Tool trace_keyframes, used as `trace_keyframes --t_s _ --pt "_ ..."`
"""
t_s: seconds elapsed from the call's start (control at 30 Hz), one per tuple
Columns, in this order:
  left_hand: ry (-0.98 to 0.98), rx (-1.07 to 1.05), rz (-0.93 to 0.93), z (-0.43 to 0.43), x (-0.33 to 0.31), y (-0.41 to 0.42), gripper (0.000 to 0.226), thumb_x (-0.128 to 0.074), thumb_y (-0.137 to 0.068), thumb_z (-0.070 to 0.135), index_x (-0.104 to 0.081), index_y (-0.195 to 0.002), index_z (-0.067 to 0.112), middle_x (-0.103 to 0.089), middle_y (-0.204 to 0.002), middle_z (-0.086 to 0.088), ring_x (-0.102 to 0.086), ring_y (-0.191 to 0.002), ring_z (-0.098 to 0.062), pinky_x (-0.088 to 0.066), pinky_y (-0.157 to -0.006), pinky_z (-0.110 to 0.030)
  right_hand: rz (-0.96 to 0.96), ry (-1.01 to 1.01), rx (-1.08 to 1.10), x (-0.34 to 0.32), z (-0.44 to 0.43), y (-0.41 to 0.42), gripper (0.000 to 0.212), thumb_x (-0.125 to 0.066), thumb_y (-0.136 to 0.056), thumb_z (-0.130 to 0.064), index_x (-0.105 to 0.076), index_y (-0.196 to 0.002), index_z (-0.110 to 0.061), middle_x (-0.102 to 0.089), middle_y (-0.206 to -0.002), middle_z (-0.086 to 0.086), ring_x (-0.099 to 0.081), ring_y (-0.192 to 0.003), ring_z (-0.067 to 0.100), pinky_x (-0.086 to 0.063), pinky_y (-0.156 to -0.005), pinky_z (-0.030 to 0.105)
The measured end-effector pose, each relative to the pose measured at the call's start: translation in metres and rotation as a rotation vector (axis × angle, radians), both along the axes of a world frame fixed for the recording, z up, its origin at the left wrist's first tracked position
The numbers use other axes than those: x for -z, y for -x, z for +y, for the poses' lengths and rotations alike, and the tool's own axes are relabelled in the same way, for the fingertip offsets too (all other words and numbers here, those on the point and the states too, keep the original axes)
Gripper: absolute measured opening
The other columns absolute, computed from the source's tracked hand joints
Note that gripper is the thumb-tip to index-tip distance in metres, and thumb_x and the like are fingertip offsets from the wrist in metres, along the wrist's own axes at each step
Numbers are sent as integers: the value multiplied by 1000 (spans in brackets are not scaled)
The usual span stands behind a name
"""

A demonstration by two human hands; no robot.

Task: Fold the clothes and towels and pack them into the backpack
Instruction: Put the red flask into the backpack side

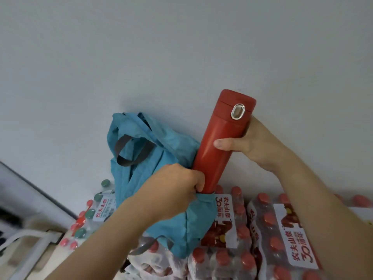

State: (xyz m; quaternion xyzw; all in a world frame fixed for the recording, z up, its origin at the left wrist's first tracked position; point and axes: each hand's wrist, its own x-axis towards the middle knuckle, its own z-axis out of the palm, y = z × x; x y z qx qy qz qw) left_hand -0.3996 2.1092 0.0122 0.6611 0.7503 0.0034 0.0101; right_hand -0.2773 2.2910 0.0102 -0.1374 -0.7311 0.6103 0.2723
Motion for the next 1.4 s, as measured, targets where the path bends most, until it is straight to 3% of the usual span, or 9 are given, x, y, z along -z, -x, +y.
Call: trace_keyframes --t_s 0.17,0.3,0.4,0.57,0.77,0.9,1.17,1.3,1.4 --pt "-378 79 127 -4 -30 10 37 -74 -75 32 -60 -109 29 -64 -104 13 -54 -100 -12 -47 -86 -30 -72 -77 -29 -2 3 7 70 -88 -59 -16 -53 -120 -16 -70 -106 -2 -68 -97 12 -56 -83 34" --pt "-130 81 435 15 -9 41 56 -75 -70 31 -55 -122 25 -61 -117 4 -55 -114 -20 -26 -110 -50 -74 -72 -35 1 5 4 69 -87 -58 -19 -54 -118 -16 -70 -106 -1 -68 -97 13 -55 -84 34" --pt "-262 158 477 21 -6 70 40 -53 -66 1 -70 -97 20 -65 -86 1 -65 -80 -23 -38 -101 -48 -110 -92 -69 -1 2 1 65 -87 -61 -16 -54 -117 -18 -70 -104 -4 -68 -96 10 -55 -82 31" --pt "-289 0 395 24 -37 100 44 -66 -55 -9 -74 -89 16 -68 -84 -4 -61 -78 -32 -48 -72 -39 -92 -125 -78 -16 0 7 65 -87 -64 -15 -54 -119 -20 -70 -103 -6 -67 -94 7 -56 -79 26" --pt "-99 85 463 12 -25 40 55 -59 -69 10 -59 -122 24 -58 -121 3 -49 -118 -21 -31 -109 -42 -161 -121 97 7 -8 28 83 -89 -50 -33 -48 -122 -28 -66 -106 -12 -65 -95 4 -54 -88 35" --pt "-78 326 429 13 0 10 28 -46 -70 11 -69 -83 21 -66 -83 6 -59 -89 -19 -46 -95 -35 -121 -72 201 15 -3 28 73 -89 -53 -30 -50 -114 -28 -66 -101 -11 -65 -91 6 -55 -87 38" --pt "-68 367 684 30 14 51 13 -62 -71 9 -67 -68 21 -57 -65 5 -54 -71 -18 -40 -80 -36 -157 -93 225 16 -4 26 78 -86 -48 -41 -46 -115 -31 -64 -103 -12 -65 -92 7 -55 -84 39" --pt "-237 353 548 24 2 64 31 -38 -74 8 -68 -74 17 -58 -73 3 -54 -69 -19 -45 -71 -35 -161 -79 261 14 -5 27 77 -87 -52 -41 -45 -115 -29 -64 -103 -10 -64 -92 8 -55 -84 39" --pt "-317 274 428 18 -13 65 19 -54 -74 7 -70 -80 17 -59 -78 3 -55 -70 -20 -43 -66 -34 -204 -192 244 7 -22 35 80 -86 -51 -46 -44 -116 -28 -63 -104 -11 -63 -91 7 -55 -81 33"
